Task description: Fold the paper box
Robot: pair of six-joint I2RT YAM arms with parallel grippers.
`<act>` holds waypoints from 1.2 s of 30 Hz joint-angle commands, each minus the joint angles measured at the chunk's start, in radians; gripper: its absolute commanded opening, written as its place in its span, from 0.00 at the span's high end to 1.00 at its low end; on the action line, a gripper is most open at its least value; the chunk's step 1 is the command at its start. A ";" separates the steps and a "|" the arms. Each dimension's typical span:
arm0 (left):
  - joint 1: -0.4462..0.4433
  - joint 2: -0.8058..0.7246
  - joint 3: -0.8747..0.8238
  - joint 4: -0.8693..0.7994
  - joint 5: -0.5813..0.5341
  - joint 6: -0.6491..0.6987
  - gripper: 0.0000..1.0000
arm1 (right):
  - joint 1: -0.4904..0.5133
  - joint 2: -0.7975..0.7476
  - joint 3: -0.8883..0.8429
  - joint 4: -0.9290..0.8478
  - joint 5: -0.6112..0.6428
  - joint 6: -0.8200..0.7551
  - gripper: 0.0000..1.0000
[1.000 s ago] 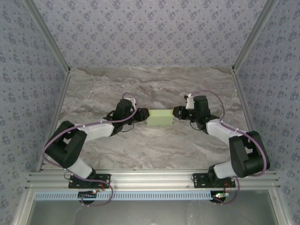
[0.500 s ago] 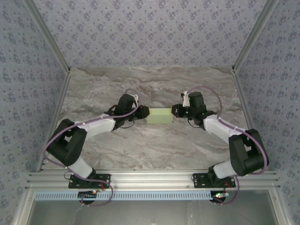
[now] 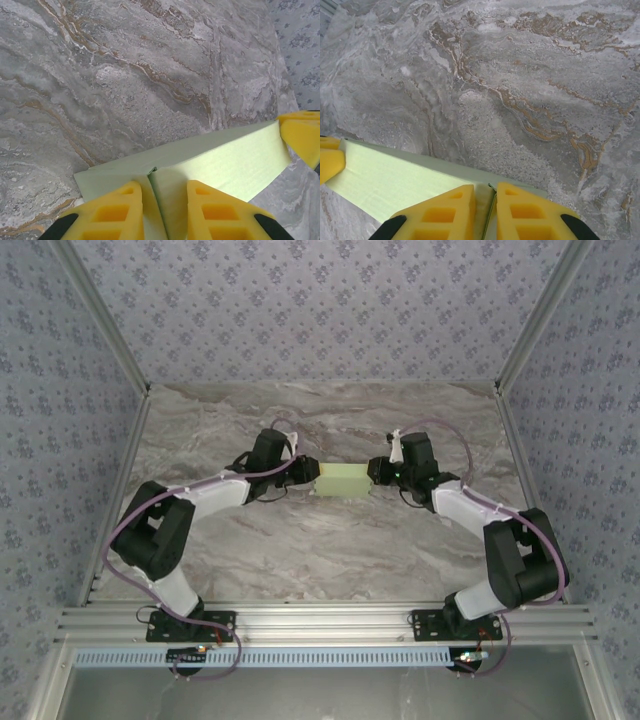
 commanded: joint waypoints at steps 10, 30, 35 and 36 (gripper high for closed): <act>-0.103 -0.029 -0.006 -0.147 0.020 0.060 0.64 | 0.041 -0.018 0.086 -0.245 -0.173 -0.125 0.75; -0.231 -0.107 -0.164 -0.008 -0.107 -0.049 0.60 | 0.160 -0.179 -0.091 -0.231 0.011 -0.118 0.74; -0.231 -0.082 -0.135 -0.043 -0.144 -0.025 0.58 | 0.160 -0.140 -0.074 -0.250 0.053 -0.126 0.74; -0.230 -0.085 -0.128 -0.053 -0.147 -0.017 0.56 | 0.158 -0.134 -0.056 -0.280 0.068 -0.139 0.72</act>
